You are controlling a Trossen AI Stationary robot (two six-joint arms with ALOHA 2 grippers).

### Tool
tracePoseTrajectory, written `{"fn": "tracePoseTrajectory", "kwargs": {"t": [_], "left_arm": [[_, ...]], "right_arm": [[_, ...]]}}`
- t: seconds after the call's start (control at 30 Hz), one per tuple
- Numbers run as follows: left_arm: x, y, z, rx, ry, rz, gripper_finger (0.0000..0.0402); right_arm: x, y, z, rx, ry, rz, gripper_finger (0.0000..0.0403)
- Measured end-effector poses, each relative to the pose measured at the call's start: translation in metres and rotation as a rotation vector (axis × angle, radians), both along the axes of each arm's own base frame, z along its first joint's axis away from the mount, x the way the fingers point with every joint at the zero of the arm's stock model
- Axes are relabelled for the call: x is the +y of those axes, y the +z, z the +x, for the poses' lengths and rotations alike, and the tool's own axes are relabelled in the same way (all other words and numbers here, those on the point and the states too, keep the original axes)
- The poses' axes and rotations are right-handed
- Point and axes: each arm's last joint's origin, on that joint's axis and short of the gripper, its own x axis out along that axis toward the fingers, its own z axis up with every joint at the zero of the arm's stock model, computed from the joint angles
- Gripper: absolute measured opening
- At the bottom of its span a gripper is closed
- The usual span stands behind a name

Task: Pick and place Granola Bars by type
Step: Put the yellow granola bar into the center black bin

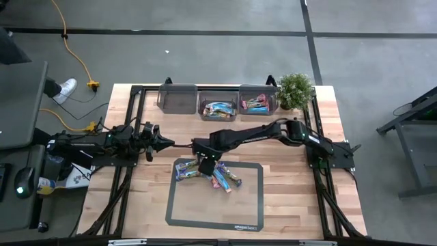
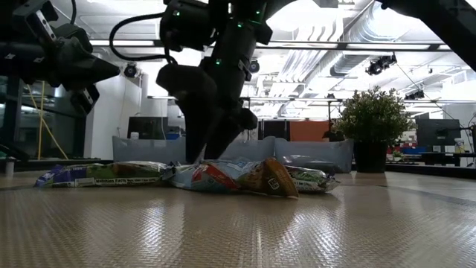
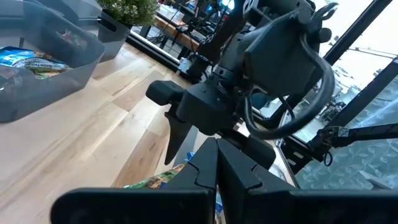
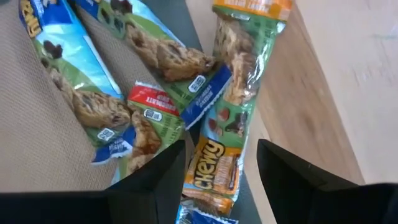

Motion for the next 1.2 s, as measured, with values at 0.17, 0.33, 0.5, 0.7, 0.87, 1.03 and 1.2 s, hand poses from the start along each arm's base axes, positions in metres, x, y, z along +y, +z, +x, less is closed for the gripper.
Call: {"fn": "tracePoseTrajectory", "kwargs": {"t": [0.17,0.33,0.5,0.7,0.87,1.03,1.2], "left_arm": [[0.0,0.0,0.0,0.0,0.001,0.0,0.0001],[0.0,0.0,0.0,0.001,0.0,0.0,0.0001],[0.0,0.0,0.0,0.0,0.0,0.0,0.0001],[0.0,0.0,0.0,0.0,0.0,0.0,0.0001],[0.0,0.0,0.0,0.001,0.0,0.0,0.0001],[0.0,0.0,0.0,0.001,-0.001,0.0,0.0001],[0.0,0.0,0.0,0.0,-0.001,0.0,0.0001]], "right_arm": [[0.002,-0.002,0.002,-0.014,0.004,-0.002,0.0183],[0.004,-0.017,0.003,0.023,0.009,0.01,0.0183],[0.004,-0.023,0.004,0.031,0.009,0.005,0.0183],[0.004,-0.025,0.005,0.033,0.001,-0.025,0.0177],[0.003,-0.025,0.005,0.035,-0.001,-0.029,0.0157],[0.003,-0.026,0.005,0.037,-0.003,-0.036,0.0138],[0.003,-0.026,0.005,0.038,-0.004,-0.038,0.0134]]}}
